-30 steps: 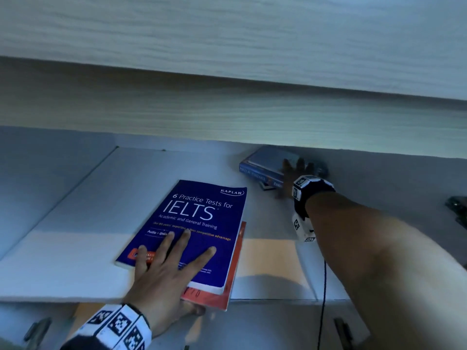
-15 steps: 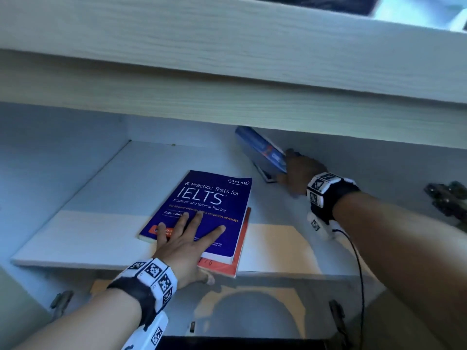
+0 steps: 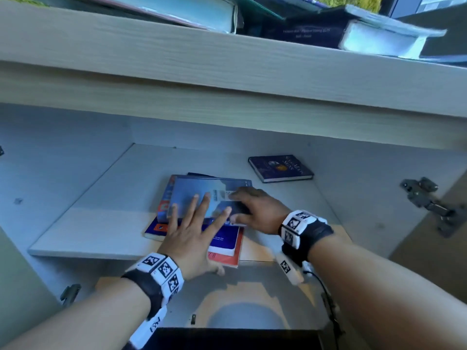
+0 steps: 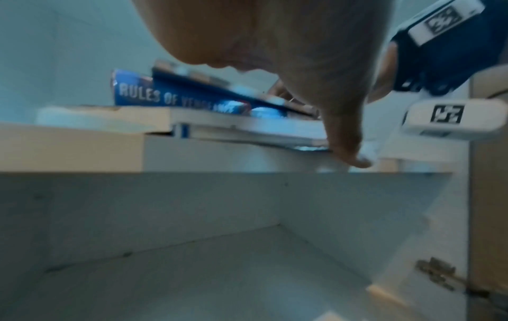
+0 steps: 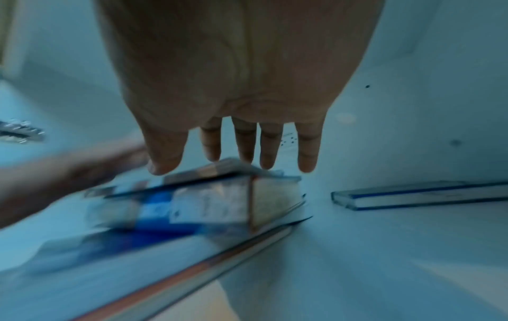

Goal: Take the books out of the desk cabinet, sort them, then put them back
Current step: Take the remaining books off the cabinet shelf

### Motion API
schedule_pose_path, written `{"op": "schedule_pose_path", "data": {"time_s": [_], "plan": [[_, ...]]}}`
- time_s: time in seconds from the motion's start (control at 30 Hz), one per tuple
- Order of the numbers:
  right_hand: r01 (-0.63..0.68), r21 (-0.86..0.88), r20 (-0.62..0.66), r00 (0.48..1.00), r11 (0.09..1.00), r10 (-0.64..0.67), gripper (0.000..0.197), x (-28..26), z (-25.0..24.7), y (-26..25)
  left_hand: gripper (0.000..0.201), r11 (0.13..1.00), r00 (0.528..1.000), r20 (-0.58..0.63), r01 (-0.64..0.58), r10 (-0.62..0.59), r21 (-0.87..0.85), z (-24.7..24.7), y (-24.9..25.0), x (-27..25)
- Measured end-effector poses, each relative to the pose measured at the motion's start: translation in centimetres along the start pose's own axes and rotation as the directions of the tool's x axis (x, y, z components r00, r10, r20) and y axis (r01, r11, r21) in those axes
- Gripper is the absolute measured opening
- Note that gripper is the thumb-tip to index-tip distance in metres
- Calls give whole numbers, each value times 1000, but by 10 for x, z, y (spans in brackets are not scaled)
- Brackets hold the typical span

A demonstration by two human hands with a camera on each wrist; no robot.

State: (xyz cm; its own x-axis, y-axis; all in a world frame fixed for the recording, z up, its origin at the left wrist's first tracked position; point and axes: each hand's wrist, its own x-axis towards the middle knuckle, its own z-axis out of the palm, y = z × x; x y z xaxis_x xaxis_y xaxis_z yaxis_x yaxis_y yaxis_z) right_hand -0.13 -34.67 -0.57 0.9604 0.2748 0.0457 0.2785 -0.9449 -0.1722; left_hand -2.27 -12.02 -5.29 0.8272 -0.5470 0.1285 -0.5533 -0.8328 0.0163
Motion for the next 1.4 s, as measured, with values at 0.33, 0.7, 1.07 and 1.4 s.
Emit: {"op": "schedule_pose_path", "data": {"time_s": [0.33, 0.7, 1.07, 1.4], "plan": [[-402, -21, 113, 909, 915, 402, 89, 70, -15, 108, 130, 994, 997, -7, -73, 74, 83, 42, -18, 17], [-406, -235, 140, 885, 883, 444, 117, 113, 14, 150, 135, 995, 998, 16, -68, 67, 79, 40, -24, 28], [-413, -186, 251, 857, 892, 449, 110, -12, 9, 69, 133, 999, 999, 32, 6, -7, 41, 26, -17, 25], [-503, -180, 116, 843, 846, 526, 101, -101, 32, 7, 60, 999, 1000, -19, -7, 7, 38, 14, -5, 3]]}}
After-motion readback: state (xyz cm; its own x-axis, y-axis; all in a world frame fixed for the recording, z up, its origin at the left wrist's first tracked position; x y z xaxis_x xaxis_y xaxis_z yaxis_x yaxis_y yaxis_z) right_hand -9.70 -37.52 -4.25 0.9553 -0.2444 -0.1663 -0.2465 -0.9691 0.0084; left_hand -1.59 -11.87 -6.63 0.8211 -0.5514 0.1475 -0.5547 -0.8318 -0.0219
